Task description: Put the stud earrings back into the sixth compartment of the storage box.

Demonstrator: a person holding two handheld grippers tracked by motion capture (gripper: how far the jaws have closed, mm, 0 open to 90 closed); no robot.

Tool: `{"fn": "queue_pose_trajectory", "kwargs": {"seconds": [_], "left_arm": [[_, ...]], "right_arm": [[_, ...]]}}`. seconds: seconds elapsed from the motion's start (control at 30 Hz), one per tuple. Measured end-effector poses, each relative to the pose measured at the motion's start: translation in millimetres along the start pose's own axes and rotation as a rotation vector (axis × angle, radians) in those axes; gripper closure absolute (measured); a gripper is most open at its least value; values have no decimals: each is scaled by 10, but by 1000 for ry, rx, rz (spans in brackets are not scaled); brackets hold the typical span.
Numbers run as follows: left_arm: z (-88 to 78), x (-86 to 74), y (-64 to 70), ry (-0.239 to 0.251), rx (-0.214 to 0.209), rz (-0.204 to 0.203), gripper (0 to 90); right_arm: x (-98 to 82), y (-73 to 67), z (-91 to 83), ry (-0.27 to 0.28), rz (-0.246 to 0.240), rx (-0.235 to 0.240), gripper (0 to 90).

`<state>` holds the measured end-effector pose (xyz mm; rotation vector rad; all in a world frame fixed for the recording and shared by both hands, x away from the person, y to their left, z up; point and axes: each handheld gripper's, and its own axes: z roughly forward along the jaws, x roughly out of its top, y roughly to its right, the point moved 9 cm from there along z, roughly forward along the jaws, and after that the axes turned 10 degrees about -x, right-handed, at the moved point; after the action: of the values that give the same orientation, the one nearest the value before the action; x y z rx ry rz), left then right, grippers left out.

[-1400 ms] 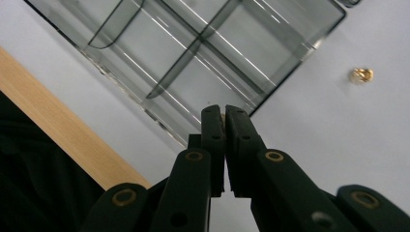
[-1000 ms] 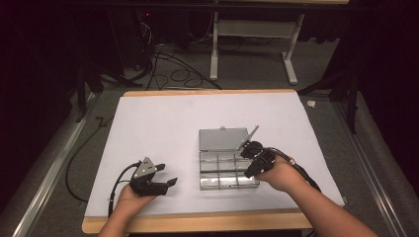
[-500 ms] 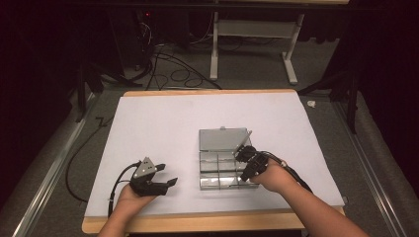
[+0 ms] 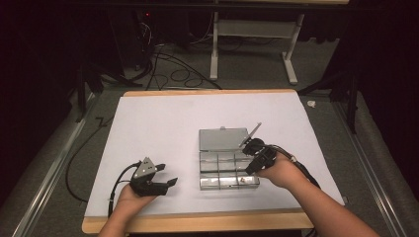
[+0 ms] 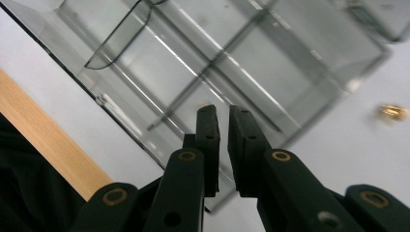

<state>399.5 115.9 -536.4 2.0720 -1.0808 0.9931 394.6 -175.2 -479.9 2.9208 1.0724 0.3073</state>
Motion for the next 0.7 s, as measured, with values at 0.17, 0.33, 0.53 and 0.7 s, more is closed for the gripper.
{"fn": "queue_pose_trajectory", "kwargs": {"seconds": [0.17,0.33,0.53,0.7], "left_arm": [[-2,-1,-4,-1,3,-3,273],[-8,6,-2,12,8,2,273],[-14,9,-3,18,12,2,273],[-11,6,-7,13,12,-1,273]], "right_arm": [[-90,206,-115,7,51,-31,849],[-211,403,-104,12,85,-49,850],[-372,546,29,-14,121,-56,850],[-477,630,175,-34,140,-59,850]]}}
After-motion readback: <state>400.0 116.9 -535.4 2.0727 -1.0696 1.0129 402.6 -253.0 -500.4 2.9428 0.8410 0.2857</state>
